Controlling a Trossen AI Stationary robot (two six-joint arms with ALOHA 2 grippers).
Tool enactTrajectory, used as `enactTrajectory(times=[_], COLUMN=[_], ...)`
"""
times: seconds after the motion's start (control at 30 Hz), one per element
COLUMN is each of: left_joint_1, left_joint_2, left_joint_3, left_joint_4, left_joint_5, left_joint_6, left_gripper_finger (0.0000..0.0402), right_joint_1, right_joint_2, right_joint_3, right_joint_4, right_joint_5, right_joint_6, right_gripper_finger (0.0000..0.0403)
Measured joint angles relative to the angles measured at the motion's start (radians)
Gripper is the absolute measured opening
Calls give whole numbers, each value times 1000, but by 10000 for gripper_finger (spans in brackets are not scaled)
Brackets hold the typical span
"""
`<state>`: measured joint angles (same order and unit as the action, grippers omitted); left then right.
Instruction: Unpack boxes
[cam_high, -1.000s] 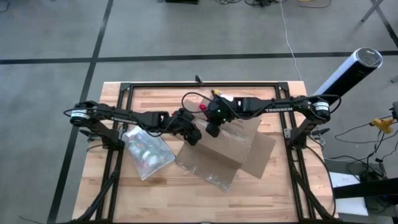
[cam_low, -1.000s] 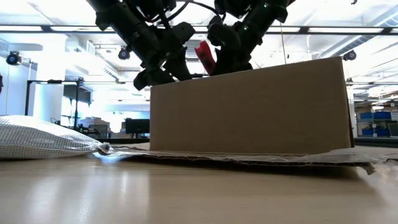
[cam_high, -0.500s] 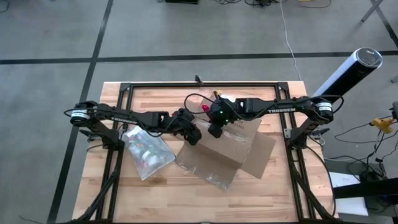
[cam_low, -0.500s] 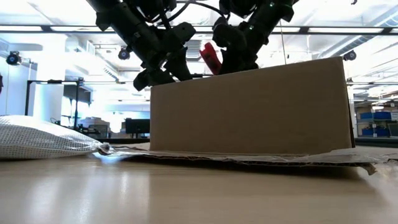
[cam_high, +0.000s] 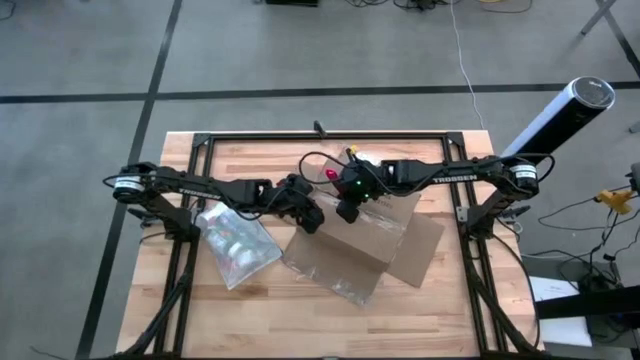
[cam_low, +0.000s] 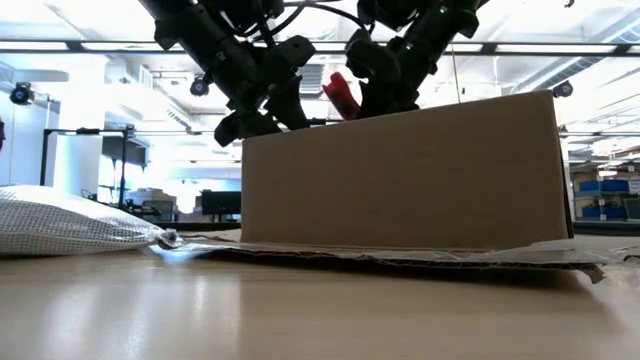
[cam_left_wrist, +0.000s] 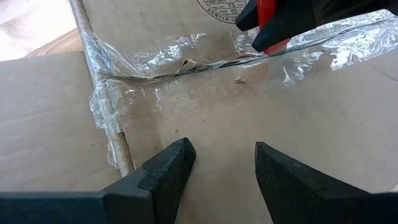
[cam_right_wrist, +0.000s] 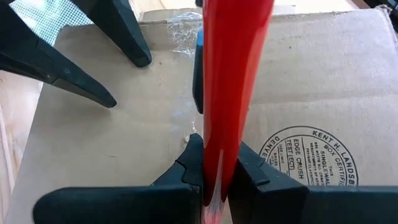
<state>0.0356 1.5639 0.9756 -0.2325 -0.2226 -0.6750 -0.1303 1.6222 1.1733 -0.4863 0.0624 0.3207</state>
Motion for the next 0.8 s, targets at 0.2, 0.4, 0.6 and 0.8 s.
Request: enactTrajectory(times=[0.2, 0.4, 0.6, 0.8], left_joint_1=[3, 4, 5, 5], left_joint_2=[0, 0, 0, -1], left_joint_3=[0, -1, -1, -1], left_joint_4=[0, -12, -14, -20], left_joint_5=[2, -1, 2, -4], left_joint_6=[0, -1, -1, -7], left_gripper_finger=[178, 178, 178, 178], right_joint_1=[1, 9, 19, 19], right_joint_2=[-1, -2, -45, -125], right_joint_3=[-52, -100, -89, -73], right_joint_4=[41, 58, 40, 9], right_joint_5=[-10, -23, -7, 8], right_joint_6=[25, 47, 59, 86], right_gripper_finger=[17, 17, 17, 17])
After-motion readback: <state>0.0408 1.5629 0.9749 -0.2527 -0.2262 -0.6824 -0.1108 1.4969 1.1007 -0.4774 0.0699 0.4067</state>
